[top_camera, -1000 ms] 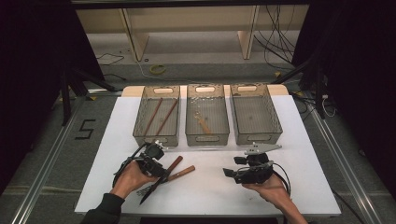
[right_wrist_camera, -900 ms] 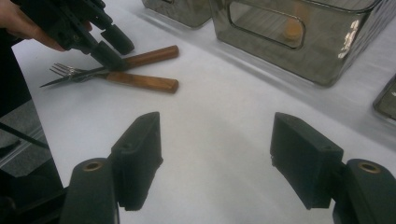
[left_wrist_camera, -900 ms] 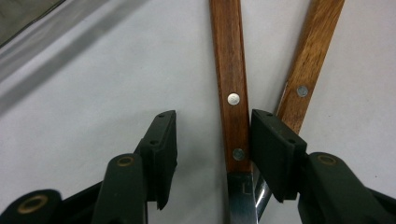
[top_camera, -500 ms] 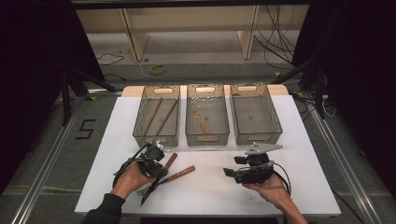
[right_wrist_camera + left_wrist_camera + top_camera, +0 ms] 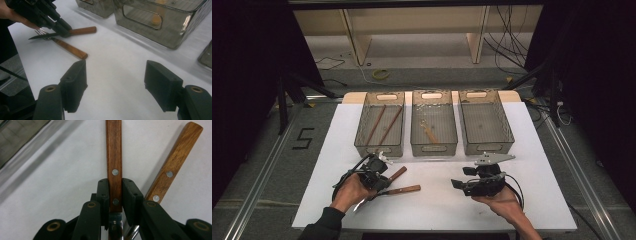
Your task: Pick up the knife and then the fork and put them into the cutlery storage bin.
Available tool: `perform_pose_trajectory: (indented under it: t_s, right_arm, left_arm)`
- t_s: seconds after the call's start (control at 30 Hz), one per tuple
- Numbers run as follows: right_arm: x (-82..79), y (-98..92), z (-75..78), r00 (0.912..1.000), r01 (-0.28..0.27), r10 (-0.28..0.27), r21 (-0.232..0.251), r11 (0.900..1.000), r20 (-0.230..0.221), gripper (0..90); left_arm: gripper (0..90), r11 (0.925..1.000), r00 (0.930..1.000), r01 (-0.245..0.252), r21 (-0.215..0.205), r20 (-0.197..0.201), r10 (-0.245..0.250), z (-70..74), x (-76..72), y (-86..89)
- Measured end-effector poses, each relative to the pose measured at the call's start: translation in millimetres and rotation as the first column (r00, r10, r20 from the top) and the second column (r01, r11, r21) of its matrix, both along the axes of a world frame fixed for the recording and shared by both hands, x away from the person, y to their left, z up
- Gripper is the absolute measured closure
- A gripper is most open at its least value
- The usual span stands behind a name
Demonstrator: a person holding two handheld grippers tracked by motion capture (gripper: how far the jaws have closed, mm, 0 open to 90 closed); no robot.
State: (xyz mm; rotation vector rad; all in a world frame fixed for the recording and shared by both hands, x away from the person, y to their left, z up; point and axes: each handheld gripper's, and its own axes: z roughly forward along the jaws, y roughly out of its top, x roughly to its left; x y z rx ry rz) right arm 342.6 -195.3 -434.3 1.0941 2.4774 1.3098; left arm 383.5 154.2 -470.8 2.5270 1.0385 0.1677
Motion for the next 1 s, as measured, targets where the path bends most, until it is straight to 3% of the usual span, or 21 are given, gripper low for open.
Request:
perform_pose_trajectory:
  t_s: [0.27, 0.63, 0.83, 1.0]
  right_arm:
    - [-0.7, 0.1, 2.7, 1.0, -0.002, 0.002, 0.011, 1.0, 0.004, 35.1]
    - [-0.2, 5.8, 11.0, 0.9995, -0.024, 0.023, 0.028, 0.999, 0.022, 35.1]
    - [-0.7, 9.2, 18.3, 0.9972, -0.057, 0.055, 0.034, 0.998, 0.051, 34.8]
    - [-1.8, 16.2, 21.5, 0.9899, -0.127, 0.126, 0.015, 0.992, 0.066, 34.3]
  left_arm:
    - [76.1, 0.9988, 0.999, 0.046, -0.015, -0.002, -0.046, 6.8, -3.0, -3.6]
    - [76.4, 0.9875, 0.9887, 0.141, -0.07, 0.06, -0.137, 32.6, -16.9, -23.9]
    - [76.3, 0.971, 0.9728, 0.226, -0.079, 0.07, -0.221, 44.8, -24.0, -43.3]
    - [76.3, 0.9466, 0.949, 0.314, -0.075, 0.059, -0.31, 47.1, -31.1, -65.4]
